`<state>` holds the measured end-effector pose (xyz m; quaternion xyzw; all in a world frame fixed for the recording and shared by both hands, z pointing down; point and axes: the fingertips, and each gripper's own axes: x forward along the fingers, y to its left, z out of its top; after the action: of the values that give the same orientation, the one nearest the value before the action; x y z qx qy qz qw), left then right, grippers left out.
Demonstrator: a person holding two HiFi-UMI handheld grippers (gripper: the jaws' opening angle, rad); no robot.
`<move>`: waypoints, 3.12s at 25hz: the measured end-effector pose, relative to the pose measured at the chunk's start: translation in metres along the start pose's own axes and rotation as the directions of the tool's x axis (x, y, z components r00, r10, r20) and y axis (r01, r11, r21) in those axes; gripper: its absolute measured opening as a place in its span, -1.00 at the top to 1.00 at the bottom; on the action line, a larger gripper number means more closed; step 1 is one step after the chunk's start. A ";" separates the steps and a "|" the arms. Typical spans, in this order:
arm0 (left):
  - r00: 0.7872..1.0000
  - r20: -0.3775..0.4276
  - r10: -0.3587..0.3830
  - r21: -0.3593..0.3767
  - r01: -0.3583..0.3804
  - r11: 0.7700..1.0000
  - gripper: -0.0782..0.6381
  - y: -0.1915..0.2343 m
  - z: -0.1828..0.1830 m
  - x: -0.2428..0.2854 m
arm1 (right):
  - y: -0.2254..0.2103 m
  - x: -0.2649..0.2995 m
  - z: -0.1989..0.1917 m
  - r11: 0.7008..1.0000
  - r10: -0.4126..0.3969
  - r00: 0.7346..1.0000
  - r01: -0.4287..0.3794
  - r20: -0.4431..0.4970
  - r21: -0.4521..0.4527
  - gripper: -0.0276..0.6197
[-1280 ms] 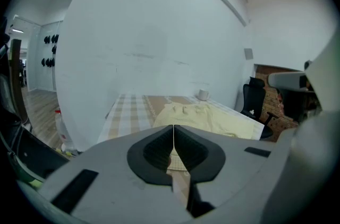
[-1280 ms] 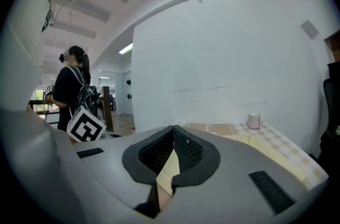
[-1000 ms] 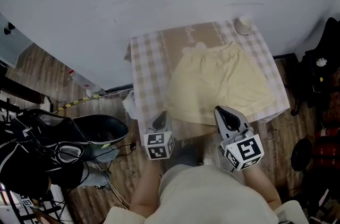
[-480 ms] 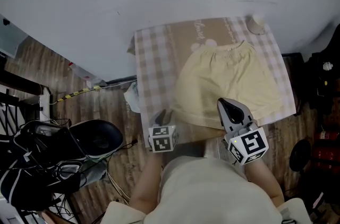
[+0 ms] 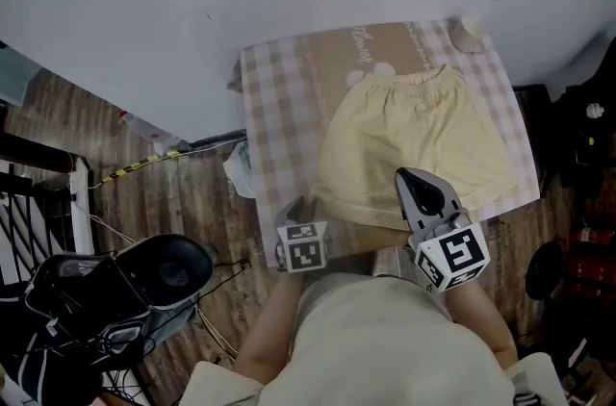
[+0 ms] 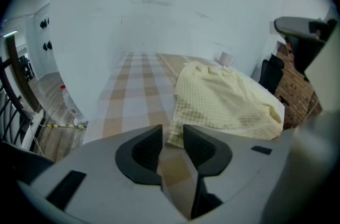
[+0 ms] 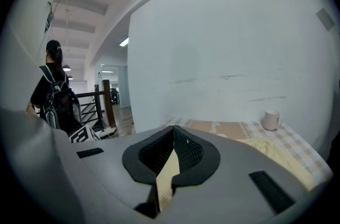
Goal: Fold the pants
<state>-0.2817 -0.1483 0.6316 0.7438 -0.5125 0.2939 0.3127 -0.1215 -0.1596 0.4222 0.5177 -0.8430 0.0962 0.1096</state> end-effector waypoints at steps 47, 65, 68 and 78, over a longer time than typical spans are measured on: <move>0.945 0.208 0.252 -0.274 -0.191 0.942 0.73 -0.121 0.056 -0.021 | -0.168 -0.078 -0.011 0.991 0.124 0.991 -0.126 0.041 0.043 0.91; 0.940 0.293 0.172 -0.167 -0.127 0.978 0.73 -0.286 0.100 0.003 | -0.271 -0.163 -0.042 0.986 0.133 0.990 -0.136 0.042 0.094 0.91; 0.941 0.300 0.157 -0.153 -0.115 0.982 0.73 -0.318 0.104 0.011 | -0.286 -0.176 -0.049 0.985 0.144 0.989 -0.145 0.025 0.095 0.91; 0.945 0.303 0.123 -0.117 -0.091 0.989 0.73 -0.391 0.110 0.031 | -0.318 -0.206 -0.054 0.980 0.184 0.983 -0.184 0.006 0.079 0.91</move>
<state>0.1109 -0.1414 0.5216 0.7349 -0.6090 0.1639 0.2494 0.2577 -0.1109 0.4312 0.4416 -0.8826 0.1398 0.0802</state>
